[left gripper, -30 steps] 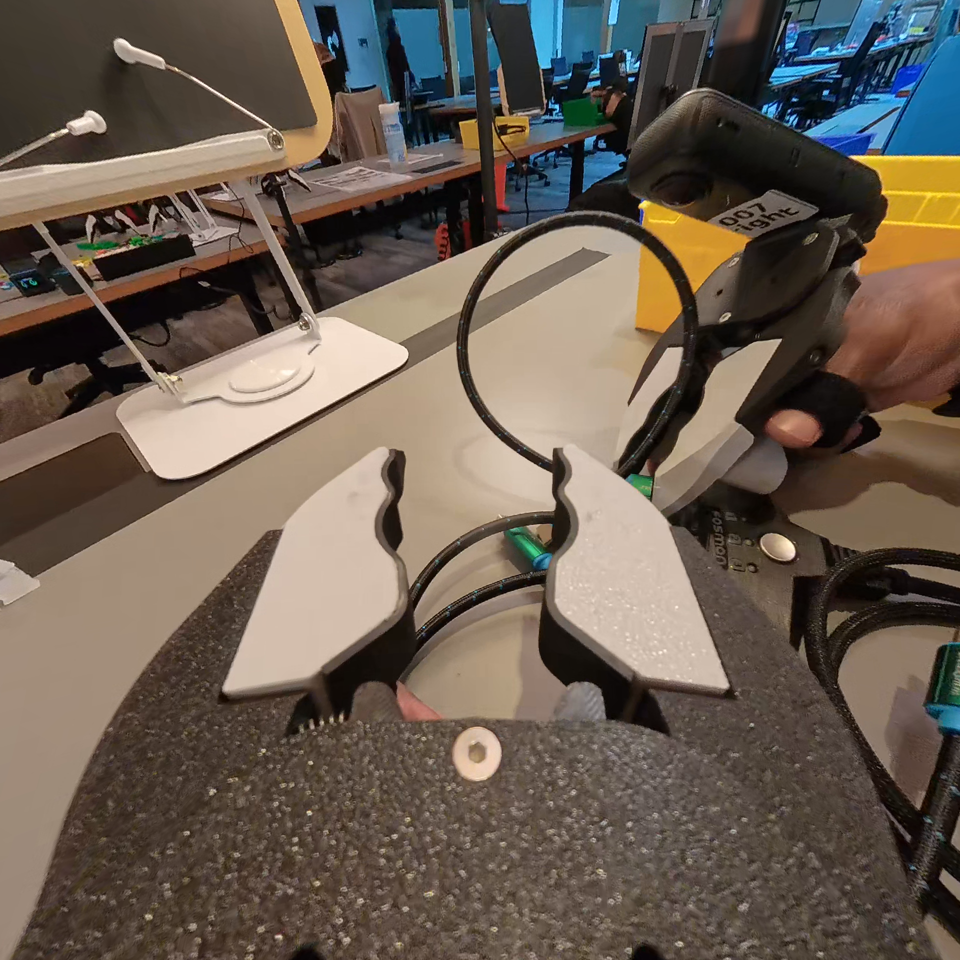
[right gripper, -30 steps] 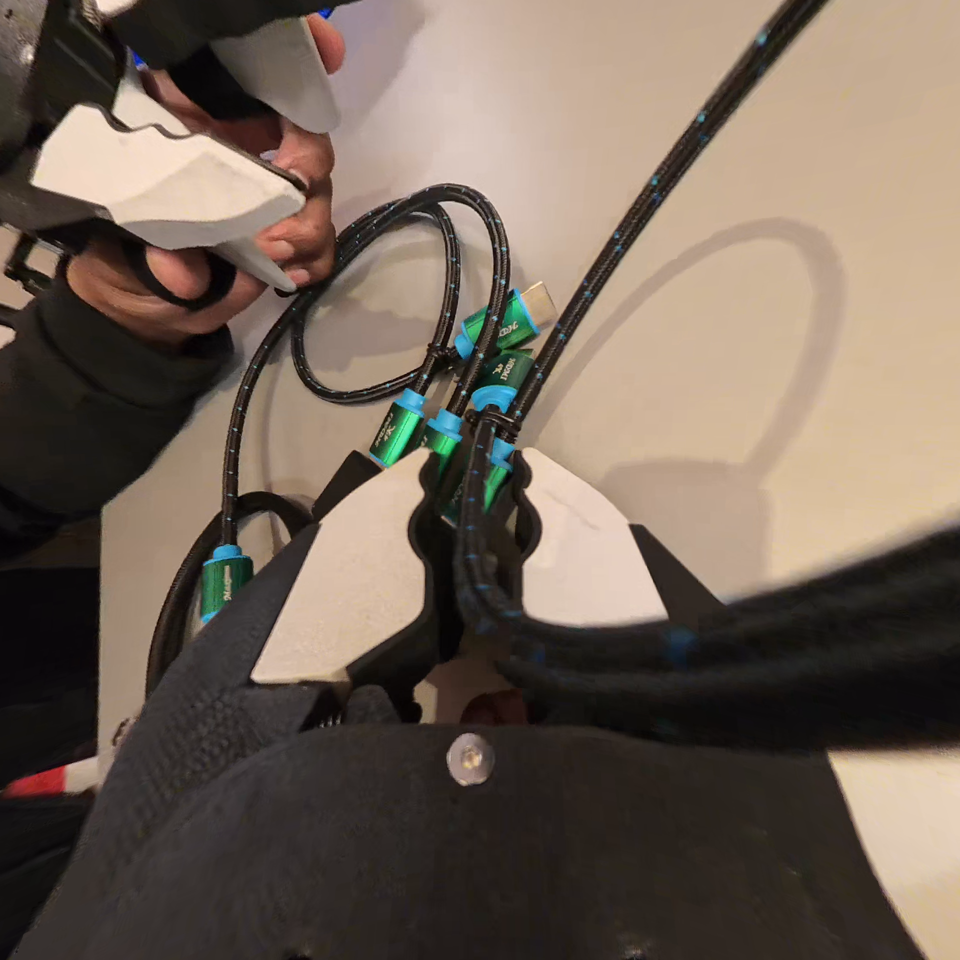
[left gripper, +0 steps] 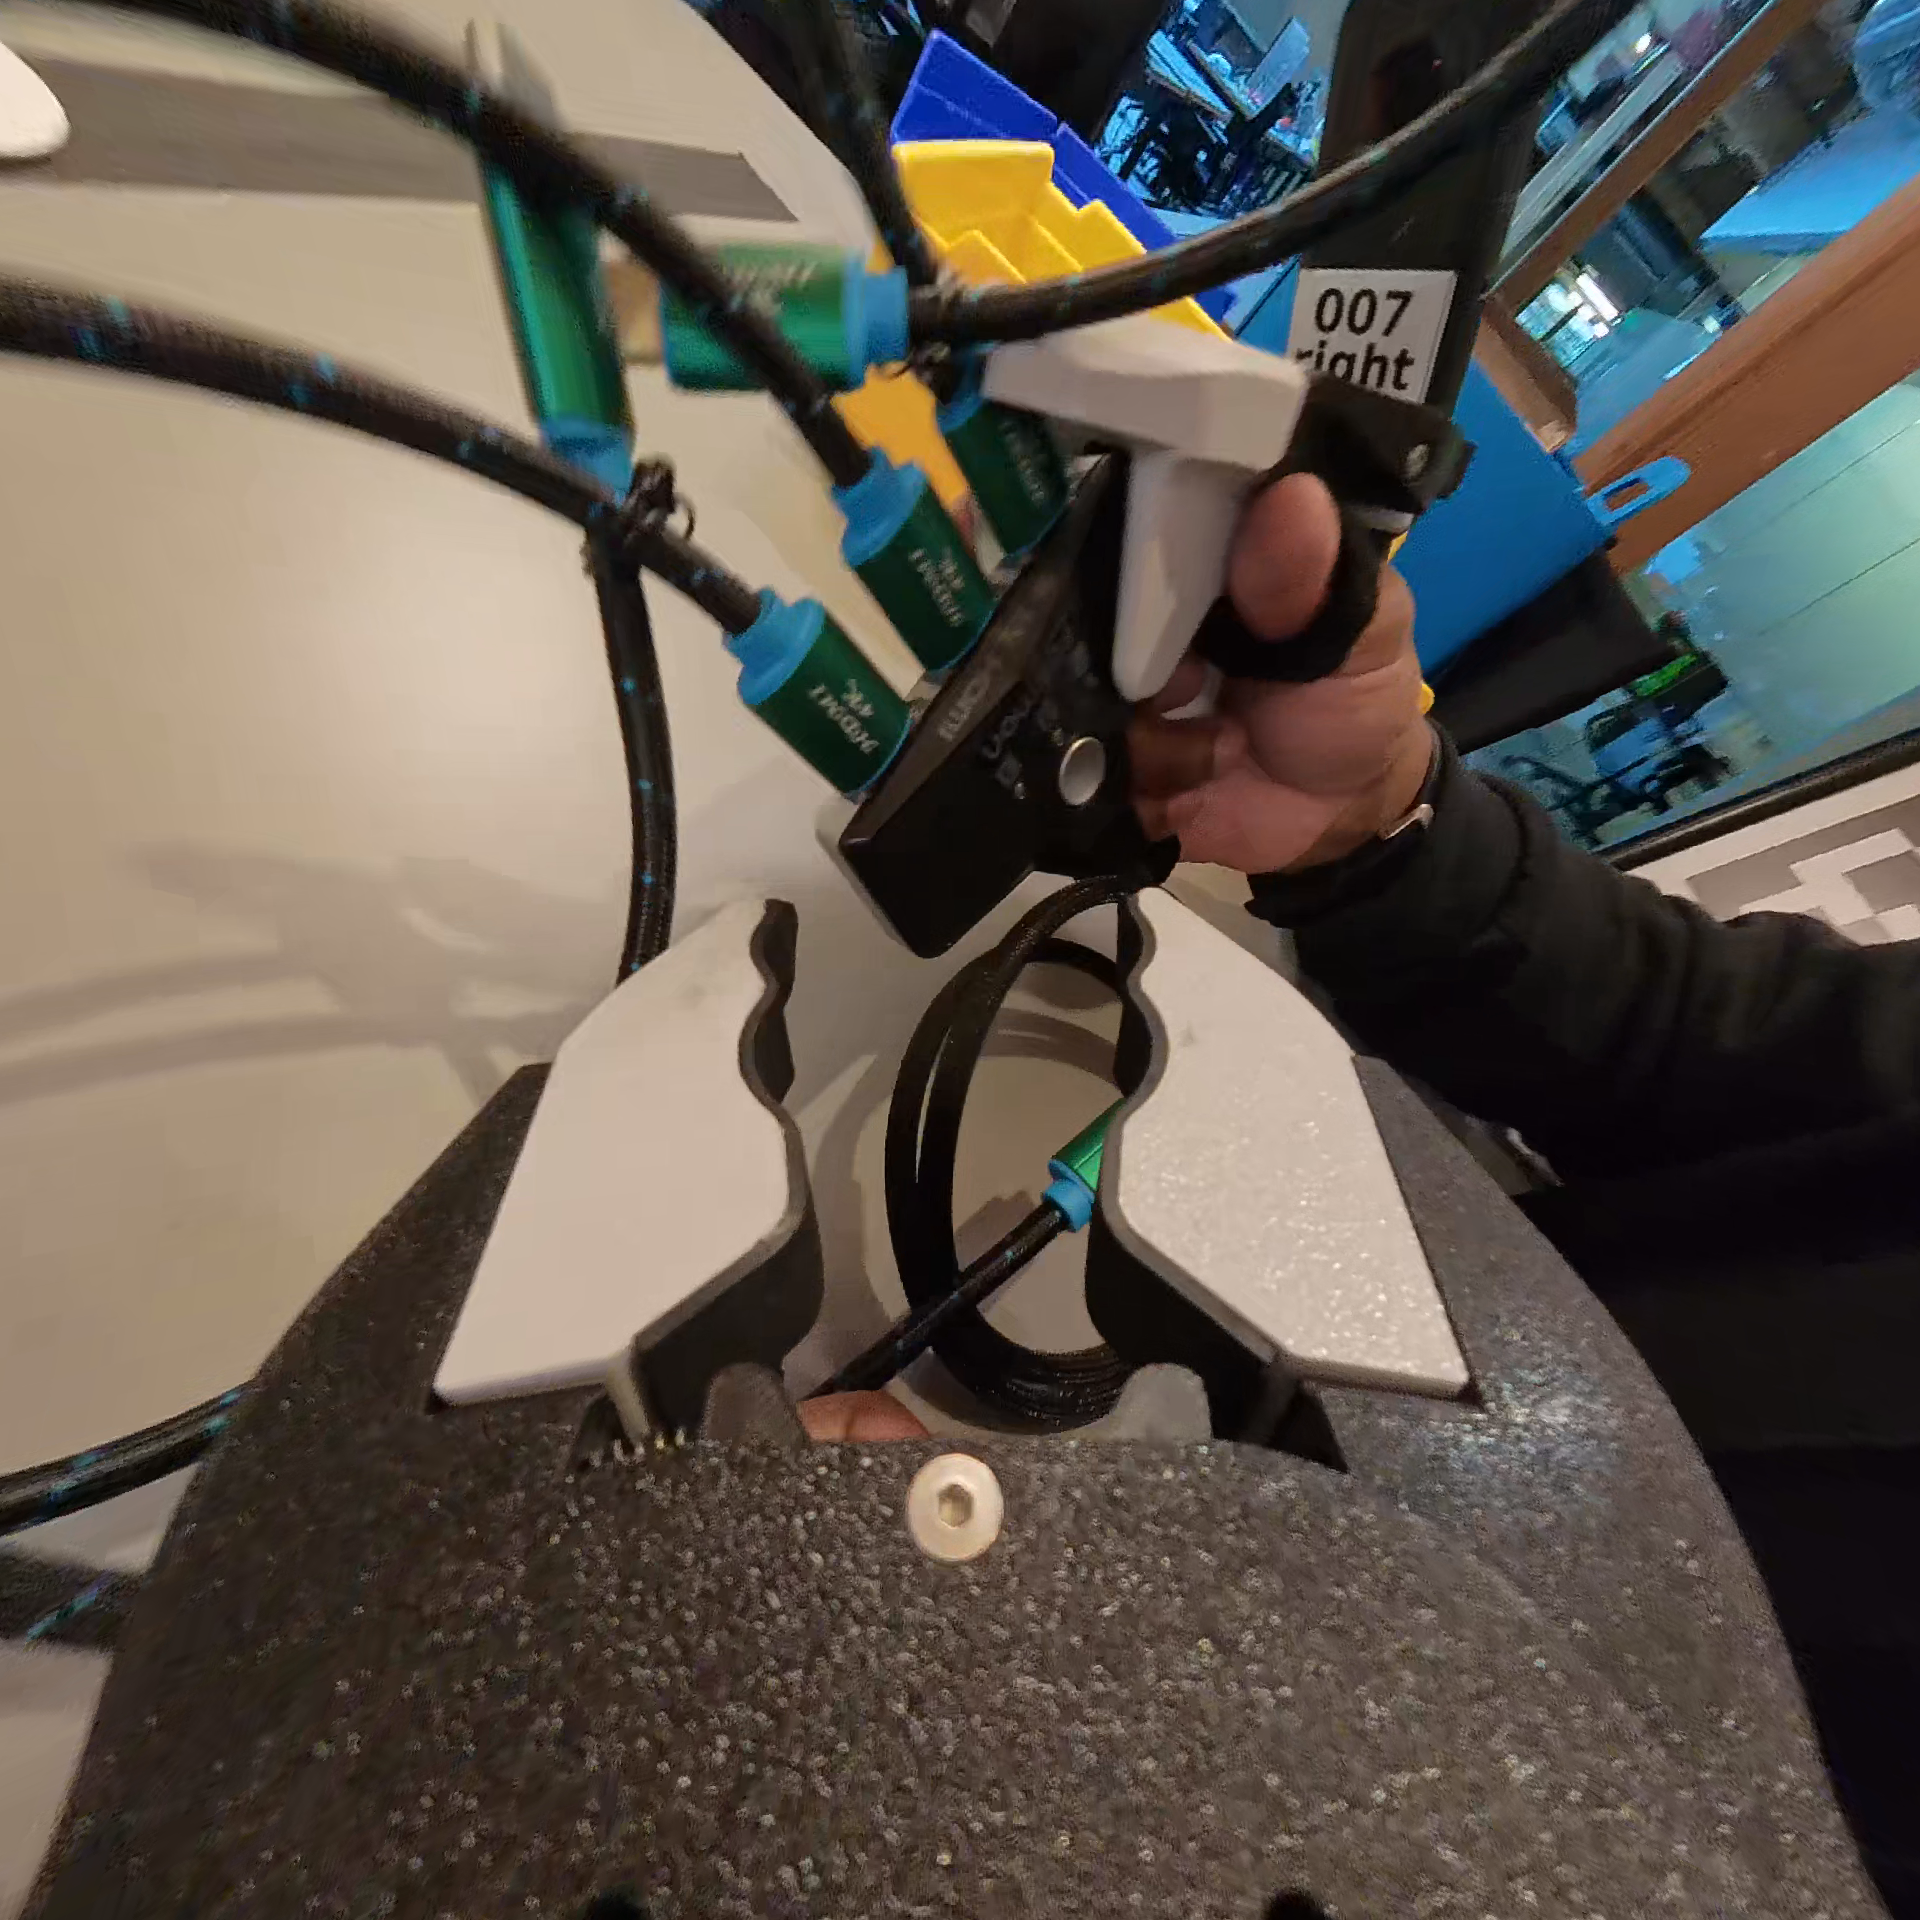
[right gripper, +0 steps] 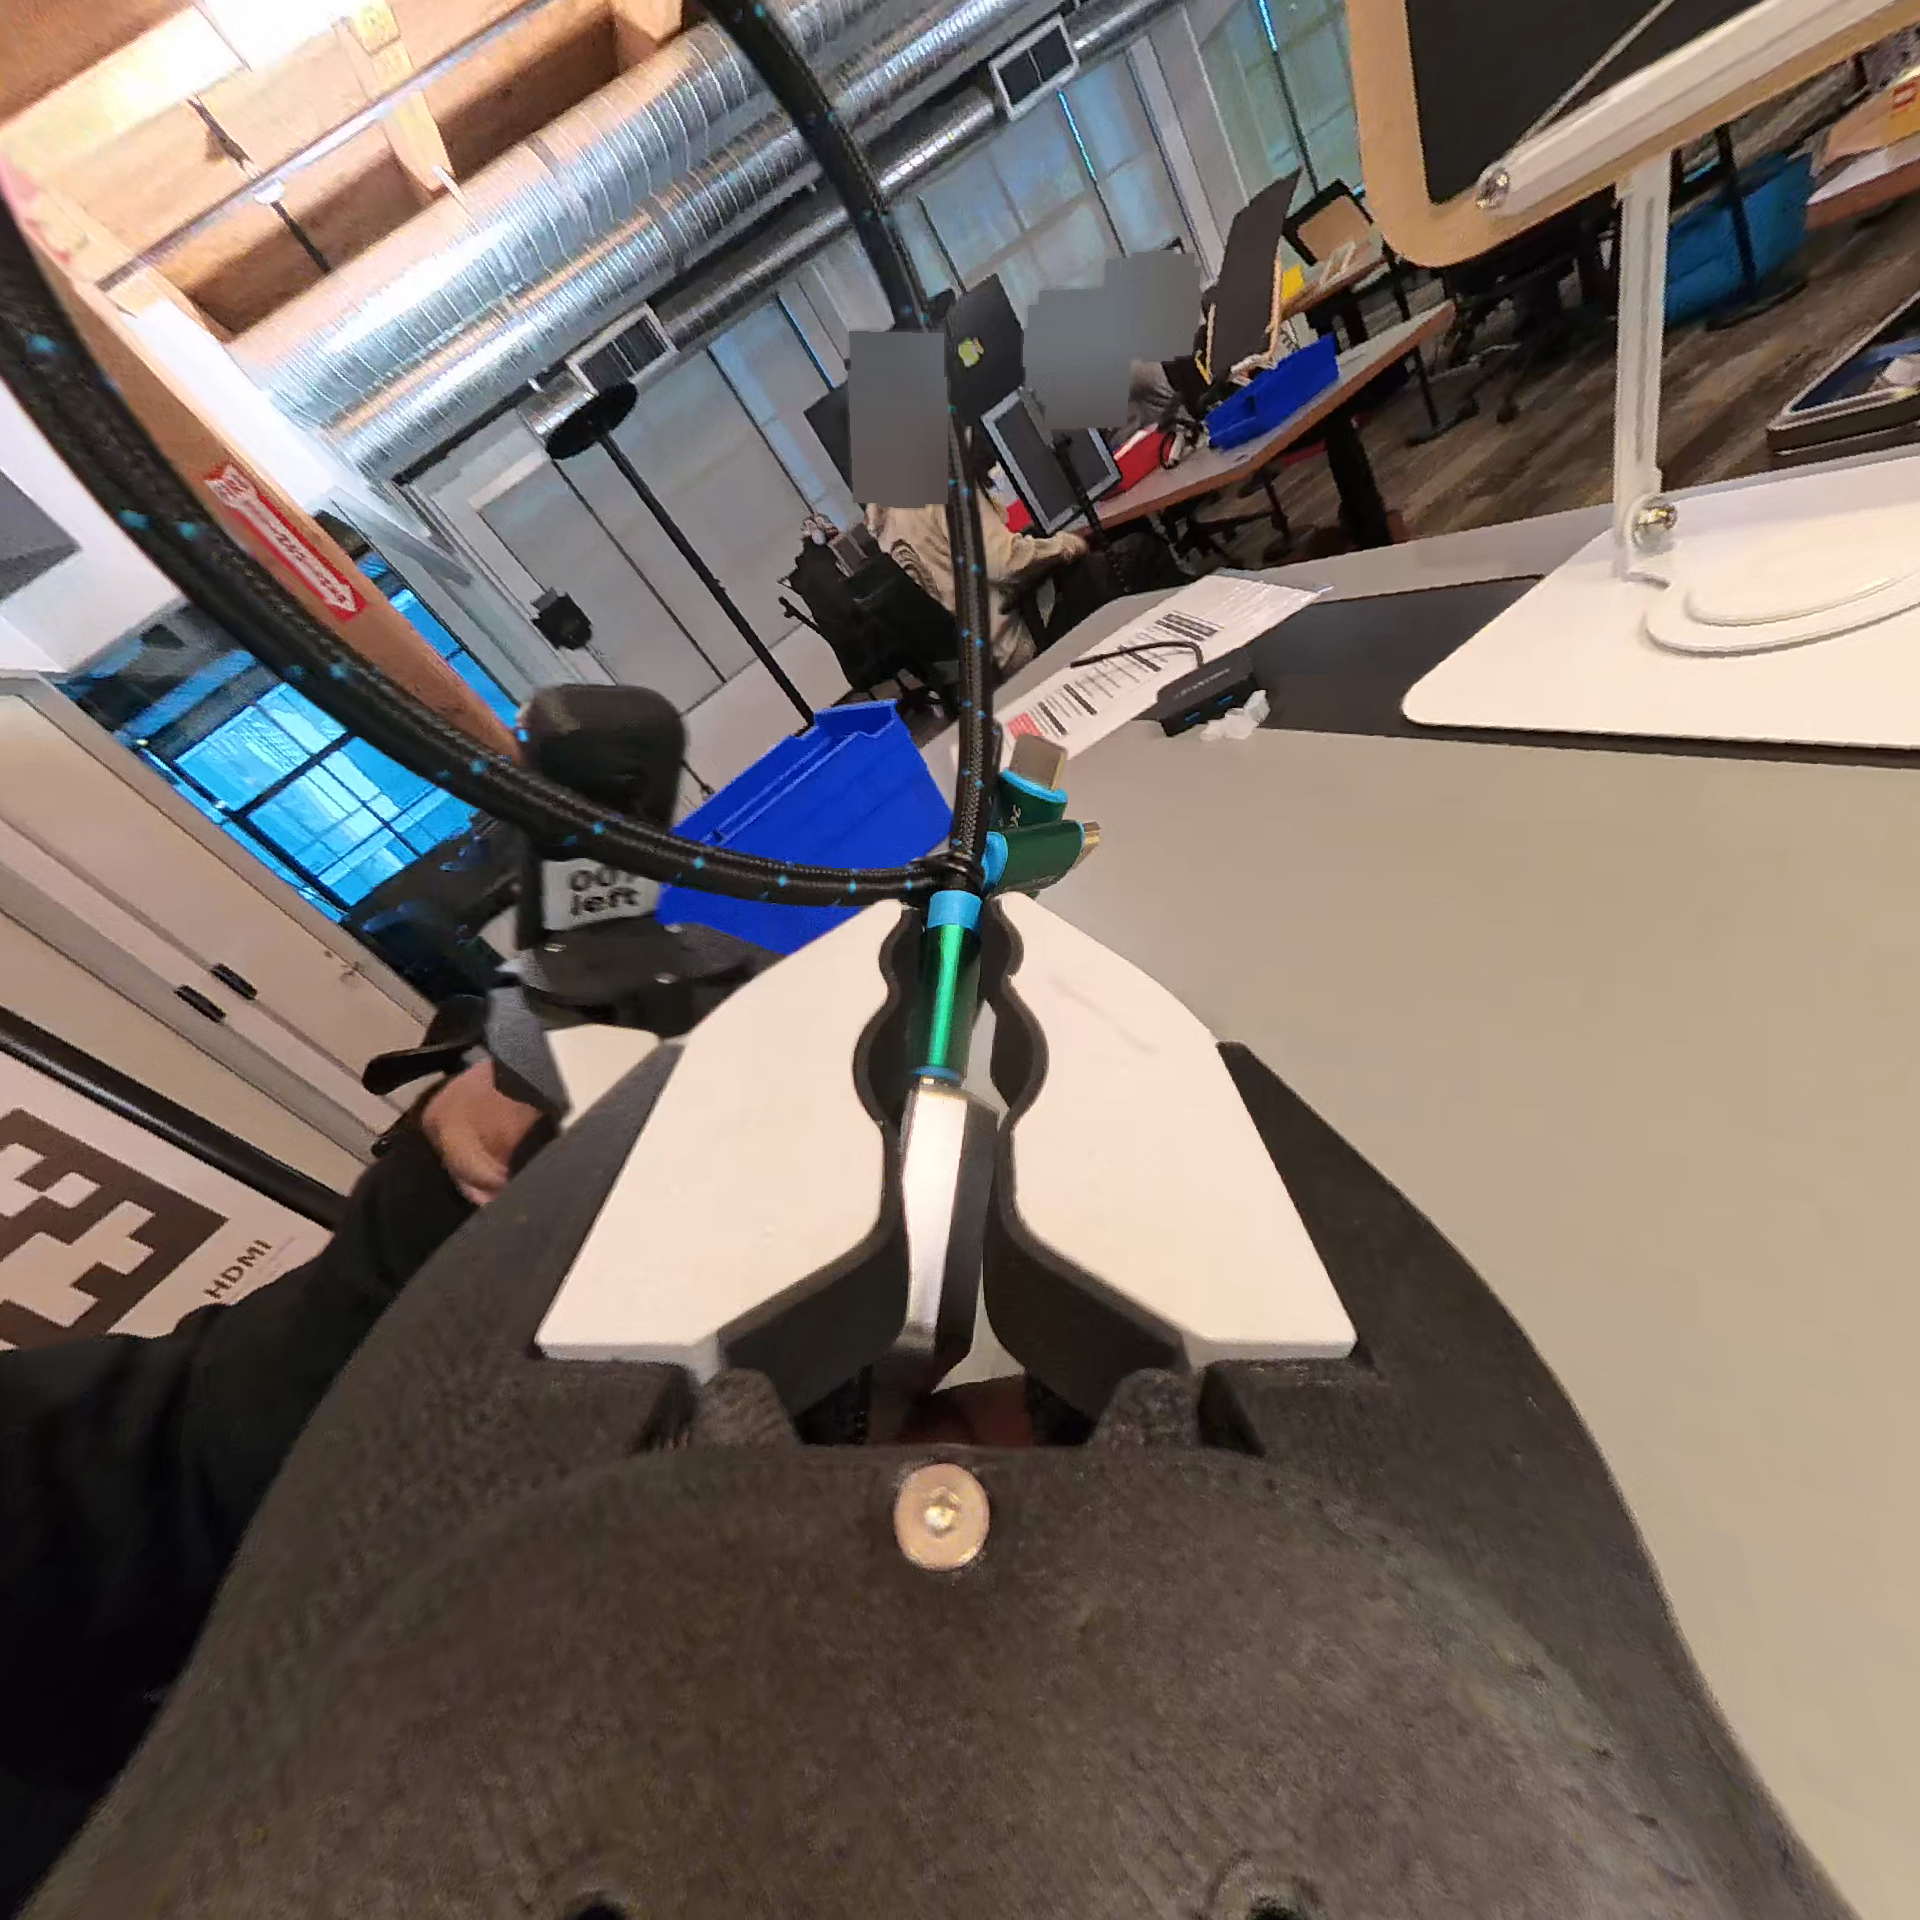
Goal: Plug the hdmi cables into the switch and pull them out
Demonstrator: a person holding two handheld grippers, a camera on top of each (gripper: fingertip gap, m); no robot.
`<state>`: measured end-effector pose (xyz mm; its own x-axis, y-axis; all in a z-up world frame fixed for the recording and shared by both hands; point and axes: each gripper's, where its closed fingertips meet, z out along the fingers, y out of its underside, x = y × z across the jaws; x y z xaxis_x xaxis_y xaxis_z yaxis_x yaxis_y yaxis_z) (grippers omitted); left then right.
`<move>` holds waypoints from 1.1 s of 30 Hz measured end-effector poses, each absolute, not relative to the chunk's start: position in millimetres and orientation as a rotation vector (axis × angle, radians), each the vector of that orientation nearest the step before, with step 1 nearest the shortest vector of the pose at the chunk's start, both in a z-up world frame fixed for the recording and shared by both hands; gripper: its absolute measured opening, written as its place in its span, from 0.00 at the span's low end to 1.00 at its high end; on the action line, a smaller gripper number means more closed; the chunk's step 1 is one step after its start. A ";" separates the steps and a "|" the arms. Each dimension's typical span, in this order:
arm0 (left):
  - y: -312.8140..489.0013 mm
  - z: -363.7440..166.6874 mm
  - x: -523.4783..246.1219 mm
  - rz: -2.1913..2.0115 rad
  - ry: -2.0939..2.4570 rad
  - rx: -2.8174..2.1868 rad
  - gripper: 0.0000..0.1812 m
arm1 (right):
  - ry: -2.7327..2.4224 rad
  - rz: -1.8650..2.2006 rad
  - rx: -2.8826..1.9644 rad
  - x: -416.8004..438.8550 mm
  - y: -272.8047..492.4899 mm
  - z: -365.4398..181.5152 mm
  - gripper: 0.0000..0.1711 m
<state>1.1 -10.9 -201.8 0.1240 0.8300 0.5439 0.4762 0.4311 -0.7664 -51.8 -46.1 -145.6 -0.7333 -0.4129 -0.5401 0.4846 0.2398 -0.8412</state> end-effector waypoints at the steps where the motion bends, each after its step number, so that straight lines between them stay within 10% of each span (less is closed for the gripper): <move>1: -9.8 -203.6 -1.5 0.356 -1.517 -1.183 0.33 | 1.780 -1.589 0.059 -50.7 -45.0 -142.9 0.06; 33: 17.7 -191.7 -16.8 0.322 -1.279 -1.181 0.36 | 1.390 -1.471 -0.134 -2.4 -20.5 -110.4 0.07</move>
<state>-16.8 17.7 -191.7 0.3346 0.7561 0.5624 0.3992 0.4269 -0.8114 -2.4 -20.5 -110.4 -0.4351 -0.7160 -0.5460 0.5857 0.2354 -0.7756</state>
